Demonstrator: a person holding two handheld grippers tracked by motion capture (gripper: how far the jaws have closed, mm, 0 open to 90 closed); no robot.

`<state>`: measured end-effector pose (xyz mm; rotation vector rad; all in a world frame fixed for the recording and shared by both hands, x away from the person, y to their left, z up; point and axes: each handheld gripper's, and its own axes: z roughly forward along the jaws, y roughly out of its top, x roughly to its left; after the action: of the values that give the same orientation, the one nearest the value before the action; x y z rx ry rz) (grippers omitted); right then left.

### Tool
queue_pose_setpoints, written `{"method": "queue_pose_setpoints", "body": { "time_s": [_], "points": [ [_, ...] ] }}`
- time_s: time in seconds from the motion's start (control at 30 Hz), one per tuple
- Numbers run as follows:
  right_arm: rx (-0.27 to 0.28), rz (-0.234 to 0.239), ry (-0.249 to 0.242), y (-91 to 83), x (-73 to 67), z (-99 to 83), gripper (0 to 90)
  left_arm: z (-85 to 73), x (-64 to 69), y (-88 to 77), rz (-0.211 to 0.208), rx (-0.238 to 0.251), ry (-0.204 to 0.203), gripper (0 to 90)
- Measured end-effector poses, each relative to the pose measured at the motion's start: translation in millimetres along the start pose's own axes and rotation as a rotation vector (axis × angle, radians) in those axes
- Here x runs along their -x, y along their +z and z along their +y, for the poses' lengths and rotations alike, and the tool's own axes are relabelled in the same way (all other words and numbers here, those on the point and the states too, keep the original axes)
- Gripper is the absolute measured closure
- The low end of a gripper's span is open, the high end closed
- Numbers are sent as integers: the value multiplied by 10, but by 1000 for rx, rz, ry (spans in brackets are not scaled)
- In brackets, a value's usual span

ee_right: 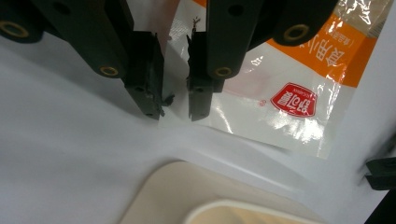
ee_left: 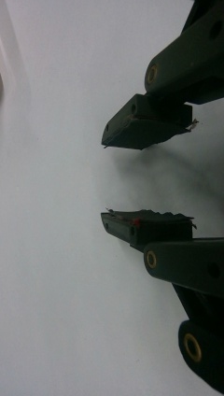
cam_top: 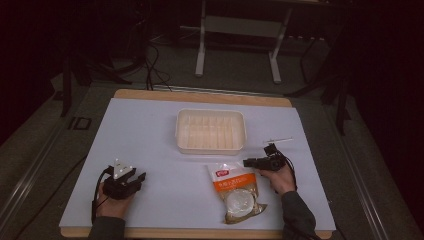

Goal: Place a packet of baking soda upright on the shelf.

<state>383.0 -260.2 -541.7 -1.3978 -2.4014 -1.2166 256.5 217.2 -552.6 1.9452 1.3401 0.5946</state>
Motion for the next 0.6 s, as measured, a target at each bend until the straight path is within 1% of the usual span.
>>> {"method": "queue_pose_setpoints", "body": {
  "time_s": [0.07, 0.13, 0.23, 0.33, 0.37, 0.4, 0.47, 0.5, 0.57, 0.6],
  "points": [
    [-15, 14, -7, 21, -6, 18, 731, 0, 0, 0, 0, 0, 0, 564],
    [-33, 12, -4, 44, 6, 34, 716, 0, -1, 1, 0, 0, -1, 563],
    [-32, 38, 16, 53, 42, 45, 712, 1, -2, 1, -1, -1, -1, 563],
    [-56, 60, 5, 60, 36, 51, 734, 1, 0, 3, -1, -2, -1, 562],
    [-65, 70, 1, 58, 30, 53, 757, 1, 0, 3, -1, -2, -1, 562],
    [-64, 78, -2, 52, 29, 54, 776, 1, 0, 3, 0, -2, -1, 562],
    [-60, 105, 8, 39, 34, 58, 816, 1, 0, 3, 0, -2, -1, 561],
    [-64, 100, 7, 35, 36, 61, 834, 1, 1, 3, 1, -3, 0, 561],
    [-85, 68, -7, 51, 30, 64, 855, 2, 1, 3, 1, -4, 2, 561],
    [-89, 53, -22, 61, 20, 64, 880, 1, 1, 2, 1, -3, 1, 562]
  ]
}}
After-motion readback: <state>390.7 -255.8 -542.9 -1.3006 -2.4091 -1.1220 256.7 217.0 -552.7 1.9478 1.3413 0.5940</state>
